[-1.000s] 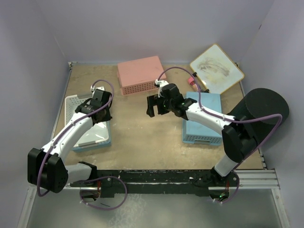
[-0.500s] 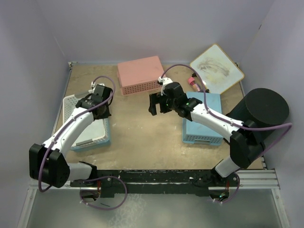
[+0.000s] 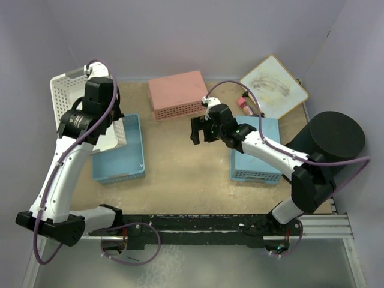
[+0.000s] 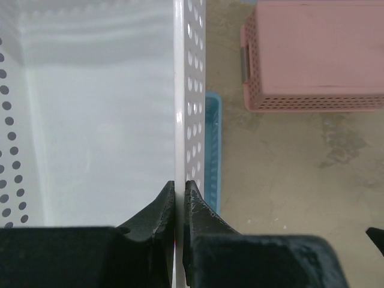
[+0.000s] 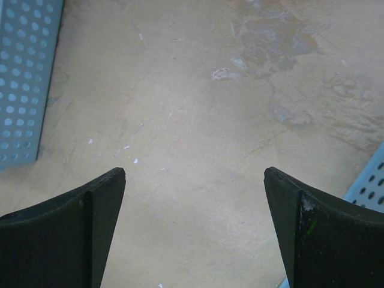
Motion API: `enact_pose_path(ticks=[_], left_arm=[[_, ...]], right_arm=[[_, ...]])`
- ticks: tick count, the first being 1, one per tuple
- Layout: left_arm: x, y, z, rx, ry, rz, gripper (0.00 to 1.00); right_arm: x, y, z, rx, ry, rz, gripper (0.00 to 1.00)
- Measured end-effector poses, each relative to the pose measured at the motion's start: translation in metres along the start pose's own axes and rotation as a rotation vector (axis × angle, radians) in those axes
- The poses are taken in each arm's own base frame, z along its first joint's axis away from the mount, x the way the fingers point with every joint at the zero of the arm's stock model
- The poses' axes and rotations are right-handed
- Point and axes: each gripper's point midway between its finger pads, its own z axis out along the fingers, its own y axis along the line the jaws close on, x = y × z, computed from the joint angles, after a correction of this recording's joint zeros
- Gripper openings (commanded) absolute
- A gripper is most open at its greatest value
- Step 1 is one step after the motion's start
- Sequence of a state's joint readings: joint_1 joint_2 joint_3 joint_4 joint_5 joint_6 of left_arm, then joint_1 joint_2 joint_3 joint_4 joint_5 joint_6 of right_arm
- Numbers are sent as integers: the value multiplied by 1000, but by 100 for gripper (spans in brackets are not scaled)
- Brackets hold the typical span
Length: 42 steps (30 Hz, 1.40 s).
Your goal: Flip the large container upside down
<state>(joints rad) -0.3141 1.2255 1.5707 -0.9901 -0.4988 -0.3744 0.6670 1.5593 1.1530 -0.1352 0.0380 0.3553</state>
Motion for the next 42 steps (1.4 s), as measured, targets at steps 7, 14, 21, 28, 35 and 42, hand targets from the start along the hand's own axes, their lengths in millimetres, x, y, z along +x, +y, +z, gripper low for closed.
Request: enact_pose_path(ticks=[7,14,21,28,35,42], left_arm=[[-4,-52,-19,301,34,-58,0],[25,-150,-39,735,134,-185,0],[72,-252,-88,1157,298,-327,0],[97,-282,-79,1326,373,-537,0],[114,-294,-67,1481,480,-829,0],[105,-282,-65,1569,548,-1015,0]], right_arm=[[-11,-51,-33,200,-40,39,100],[-44,-134,-110,377,-241,237,100],[-64,-127,-150,390,-367,240,100],[-63,-132,-162,424,-377,231,100],[-62,-132,-162,421,-371,219,100],[-61,-131,-161,414,-368,219,100]])
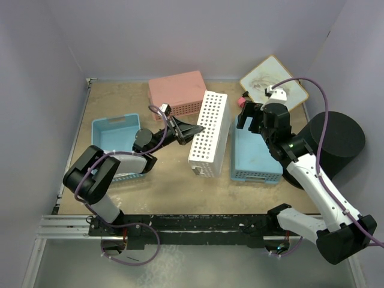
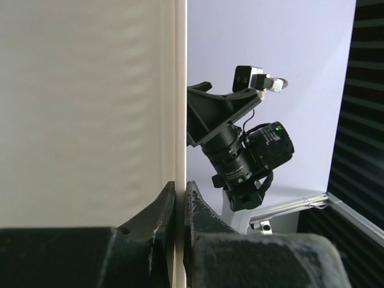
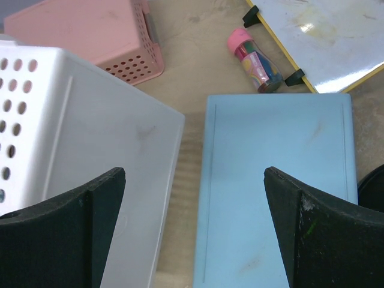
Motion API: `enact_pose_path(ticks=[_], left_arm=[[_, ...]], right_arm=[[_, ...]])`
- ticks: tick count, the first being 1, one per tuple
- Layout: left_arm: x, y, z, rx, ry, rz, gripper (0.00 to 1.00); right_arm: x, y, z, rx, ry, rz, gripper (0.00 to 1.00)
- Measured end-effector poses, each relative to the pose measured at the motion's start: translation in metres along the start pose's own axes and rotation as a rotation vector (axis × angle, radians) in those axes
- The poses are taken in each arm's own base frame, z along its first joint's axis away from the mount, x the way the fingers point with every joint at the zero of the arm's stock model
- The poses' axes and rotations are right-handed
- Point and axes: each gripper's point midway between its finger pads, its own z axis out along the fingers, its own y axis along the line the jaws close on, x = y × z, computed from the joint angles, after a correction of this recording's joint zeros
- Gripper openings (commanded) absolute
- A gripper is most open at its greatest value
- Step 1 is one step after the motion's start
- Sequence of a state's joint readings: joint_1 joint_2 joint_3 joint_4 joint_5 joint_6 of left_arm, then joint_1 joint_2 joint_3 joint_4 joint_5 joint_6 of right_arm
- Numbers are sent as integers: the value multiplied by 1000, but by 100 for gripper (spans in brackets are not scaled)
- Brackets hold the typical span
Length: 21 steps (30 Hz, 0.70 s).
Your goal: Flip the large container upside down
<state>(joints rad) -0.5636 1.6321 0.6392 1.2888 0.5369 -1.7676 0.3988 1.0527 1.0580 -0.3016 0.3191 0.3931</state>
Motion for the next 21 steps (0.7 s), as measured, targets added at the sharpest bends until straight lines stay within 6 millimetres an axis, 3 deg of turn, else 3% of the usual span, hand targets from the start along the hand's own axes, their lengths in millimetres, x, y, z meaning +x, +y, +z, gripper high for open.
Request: enact_pose_path(ticks=[5,17,21], left_arm=[[-3,4,-7,14,2,-22,0],[2,54,-22,-91,9,-103,0],[2,54,-26,-67,6,-113,0]], right_arm=[[3,0,1,-1,8,-2,100],[8,2,2,-16,23,-5,100],[9,2,2,-17,23,-5,100]])
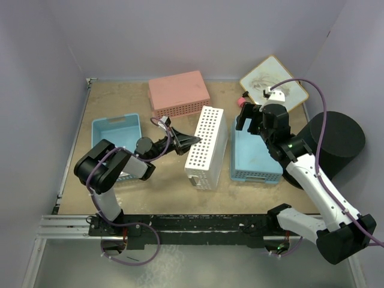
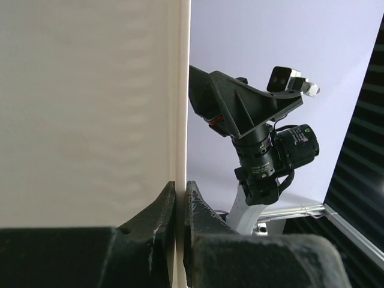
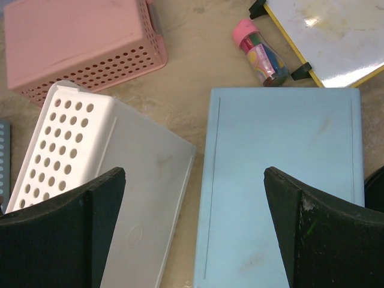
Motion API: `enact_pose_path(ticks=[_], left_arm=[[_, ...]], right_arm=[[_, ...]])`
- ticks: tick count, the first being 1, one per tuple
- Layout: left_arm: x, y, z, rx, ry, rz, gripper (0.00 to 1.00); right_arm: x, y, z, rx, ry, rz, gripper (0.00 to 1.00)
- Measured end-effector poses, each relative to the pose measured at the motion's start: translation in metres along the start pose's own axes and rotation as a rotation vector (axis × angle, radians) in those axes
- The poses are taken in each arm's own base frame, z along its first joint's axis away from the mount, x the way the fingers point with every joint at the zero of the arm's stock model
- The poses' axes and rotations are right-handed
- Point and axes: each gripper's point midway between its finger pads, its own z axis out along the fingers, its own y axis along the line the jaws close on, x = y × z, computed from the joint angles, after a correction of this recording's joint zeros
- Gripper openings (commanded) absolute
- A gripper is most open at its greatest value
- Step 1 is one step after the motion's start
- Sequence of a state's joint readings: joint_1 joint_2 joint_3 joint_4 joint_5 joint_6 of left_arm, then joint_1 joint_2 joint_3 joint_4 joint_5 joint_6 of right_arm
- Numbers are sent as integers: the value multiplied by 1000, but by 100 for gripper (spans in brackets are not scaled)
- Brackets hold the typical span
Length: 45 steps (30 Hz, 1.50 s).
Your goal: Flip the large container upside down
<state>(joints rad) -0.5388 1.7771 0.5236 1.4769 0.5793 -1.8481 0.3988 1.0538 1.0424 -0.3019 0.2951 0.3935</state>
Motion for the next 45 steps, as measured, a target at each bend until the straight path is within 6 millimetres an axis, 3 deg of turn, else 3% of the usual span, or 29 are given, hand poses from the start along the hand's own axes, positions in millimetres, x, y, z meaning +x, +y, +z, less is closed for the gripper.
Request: enact_pose_path(ticks=[4,15,20,25,30,34,36,38,43,45], left_arm=[[-6,6,-7,-1,-17,-17,1],[-29,35,-29,-133,-81,6,31],[-37,51,-33,-344,-94,169,48],[-65,49,-39,-619,-135,423,58],[-82,66,-74,-894,-143,563,64],[-79,91,-112,-1099,-113,597,64],[-79,95,-127,-1182,-118,622,64],[-84,83,-139,-1244,-157,679,64],[-113,28,-168,-1355,-386,853,64],[-123,21,-182,-1428,-451,889,64]], right_arm=[[0,0,0,-2,1,0,100],[8,3,5,-12,28,-6,100],[9,5,7,-19,34,-4,100],[13,8,11,-33,49,-2,100],[21,9,15,-38,69,-4,100],[22,10,15,-41,72,-1,100],[22,11,15,-47,74,1,100],[22,12,15,-54,76,1,100],[24,15,16,-67,83,1,100],[27,17,17,-78,94,1,100]])
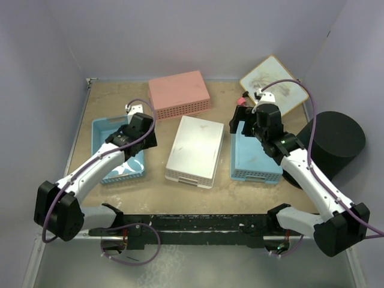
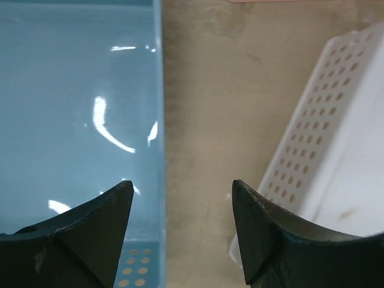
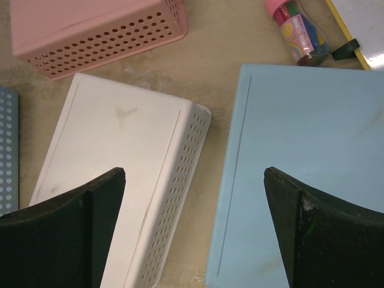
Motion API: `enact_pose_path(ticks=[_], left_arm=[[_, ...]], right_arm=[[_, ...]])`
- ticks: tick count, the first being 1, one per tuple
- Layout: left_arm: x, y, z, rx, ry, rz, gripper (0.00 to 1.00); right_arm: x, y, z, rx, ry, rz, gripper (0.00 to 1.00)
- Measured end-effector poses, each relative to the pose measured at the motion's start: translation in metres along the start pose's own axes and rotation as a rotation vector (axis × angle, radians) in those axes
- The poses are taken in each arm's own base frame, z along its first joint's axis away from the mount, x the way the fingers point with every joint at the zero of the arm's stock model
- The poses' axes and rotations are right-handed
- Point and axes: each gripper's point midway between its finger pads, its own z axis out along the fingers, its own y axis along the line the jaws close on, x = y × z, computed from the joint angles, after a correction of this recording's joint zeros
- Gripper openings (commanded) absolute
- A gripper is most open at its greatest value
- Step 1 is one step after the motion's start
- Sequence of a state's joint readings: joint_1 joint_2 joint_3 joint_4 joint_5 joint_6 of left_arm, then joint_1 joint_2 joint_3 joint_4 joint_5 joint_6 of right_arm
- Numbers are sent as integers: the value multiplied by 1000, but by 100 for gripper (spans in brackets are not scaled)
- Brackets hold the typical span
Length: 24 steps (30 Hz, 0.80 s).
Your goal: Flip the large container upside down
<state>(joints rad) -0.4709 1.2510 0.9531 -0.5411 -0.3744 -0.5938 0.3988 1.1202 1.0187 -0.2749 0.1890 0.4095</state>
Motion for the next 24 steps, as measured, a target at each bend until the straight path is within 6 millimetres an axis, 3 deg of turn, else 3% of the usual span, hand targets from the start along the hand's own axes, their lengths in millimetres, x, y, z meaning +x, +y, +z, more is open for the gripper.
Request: enact_pose_path(ticks=[4,9,17,21,24], left_arm=[[14,24,16,-136,33,67,63],[41,41,27,-200,93,115,48],[57,36,46,-214,178,140,2],[53,31,41,-192,191,135,0],[39,22,30,-147,177,111,0]], right_arm=[[8,2,3,-13,25,0,100],[9,2,4,-17,28,-1,100],[10,2,4,-17,30,0,100],[13,1,5,-15,36,-1,100],[14,1,5,-15,38,-2,100]])
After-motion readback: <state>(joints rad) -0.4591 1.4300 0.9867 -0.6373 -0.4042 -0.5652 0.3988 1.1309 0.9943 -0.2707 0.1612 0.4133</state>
